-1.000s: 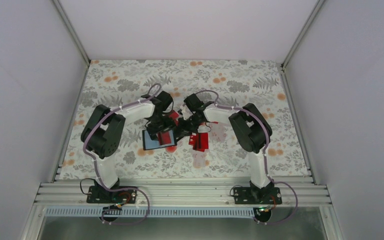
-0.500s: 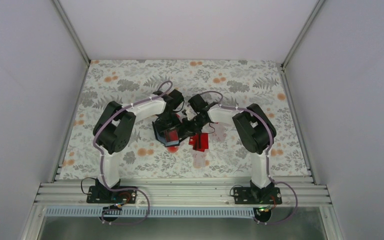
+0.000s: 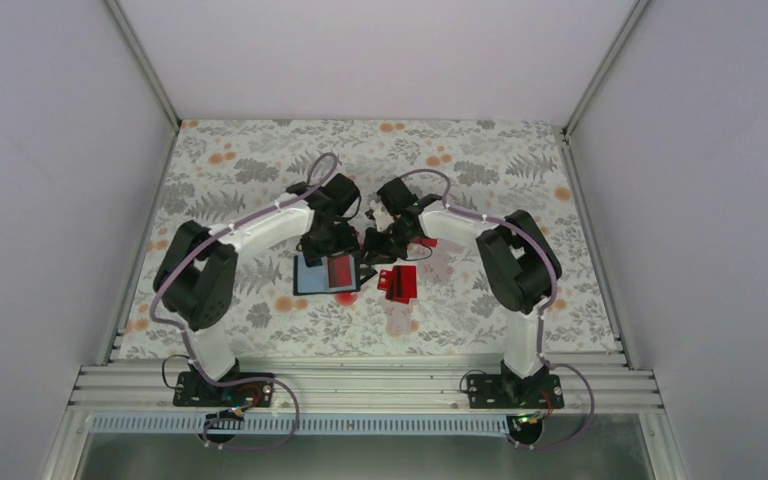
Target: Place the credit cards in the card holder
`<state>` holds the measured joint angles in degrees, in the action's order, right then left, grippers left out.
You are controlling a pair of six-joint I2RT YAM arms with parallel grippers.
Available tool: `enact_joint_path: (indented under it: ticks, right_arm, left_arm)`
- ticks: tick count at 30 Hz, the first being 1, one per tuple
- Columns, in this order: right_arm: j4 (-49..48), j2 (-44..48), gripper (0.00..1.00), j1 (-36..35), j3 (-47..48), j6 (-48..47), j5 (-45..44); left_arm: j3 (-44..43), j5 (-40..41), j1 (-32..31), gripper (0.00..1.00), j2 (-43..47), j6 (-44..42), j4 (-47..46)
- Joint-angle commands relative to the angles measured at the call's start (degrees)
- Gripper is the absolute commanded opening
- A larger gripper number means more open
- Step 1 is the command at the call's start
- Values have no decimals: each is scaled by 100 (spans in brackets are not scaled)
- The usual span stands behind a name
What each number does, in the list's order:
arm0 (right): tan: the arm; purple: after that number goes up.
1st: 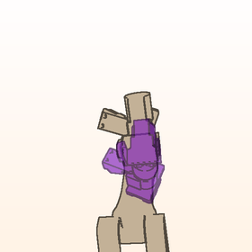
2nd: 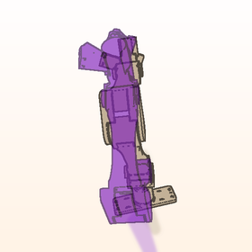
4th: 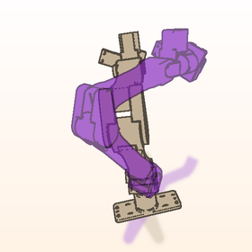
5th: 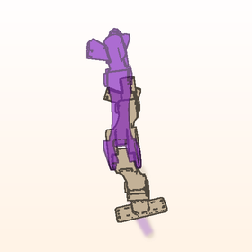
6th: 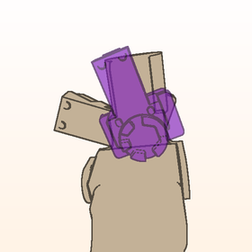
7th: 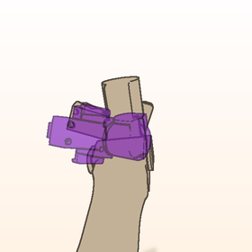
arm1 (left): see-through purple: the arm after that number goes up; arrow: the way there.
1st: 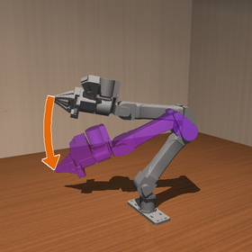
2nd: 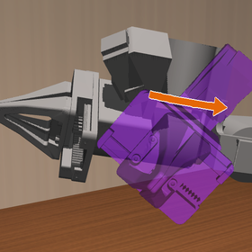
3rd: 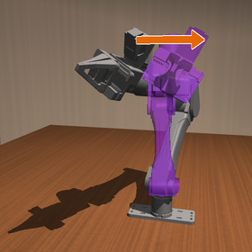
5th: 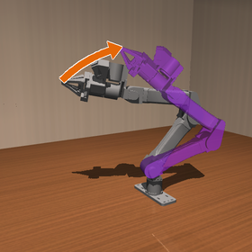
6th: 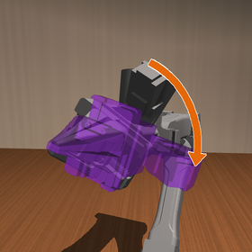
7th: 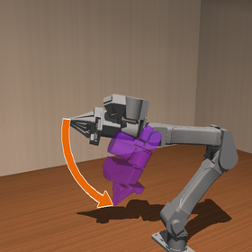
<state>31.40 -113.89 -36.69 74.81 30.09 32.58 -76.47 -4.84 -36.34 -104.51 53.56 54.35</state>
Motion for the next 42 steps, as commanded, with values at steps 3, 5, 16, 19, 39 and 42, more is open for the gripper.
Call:
enact_joint_path:
  ticks: [3,5,16,19,39,42]
  right_arm:
    - [291,593,24,1,93,-47,-336]
    - [344,774,27,4,74,44,-331]
    - [114,982,39,-62,84,-5,112]
    - [-111,819,41,-62,99,-159,273]
    - [-676,-193,44,-94,29,-358,1418]
    - [-630,-330,44,-93,51,-408,1419]
  left_arm:
    - [740,151,271,74,913,-914,-484]
    - [925,158,376,70,1227,-1192,-616]
    - [1879,-527,671,31,1383,-1814,-1493]
    - [1810,-395,672,28,1160,-1733,-1548]
    - [2164,-450,673,21,628,-1412,-1740]
    - [2239,-456,672,21,632,-1394,-1773]
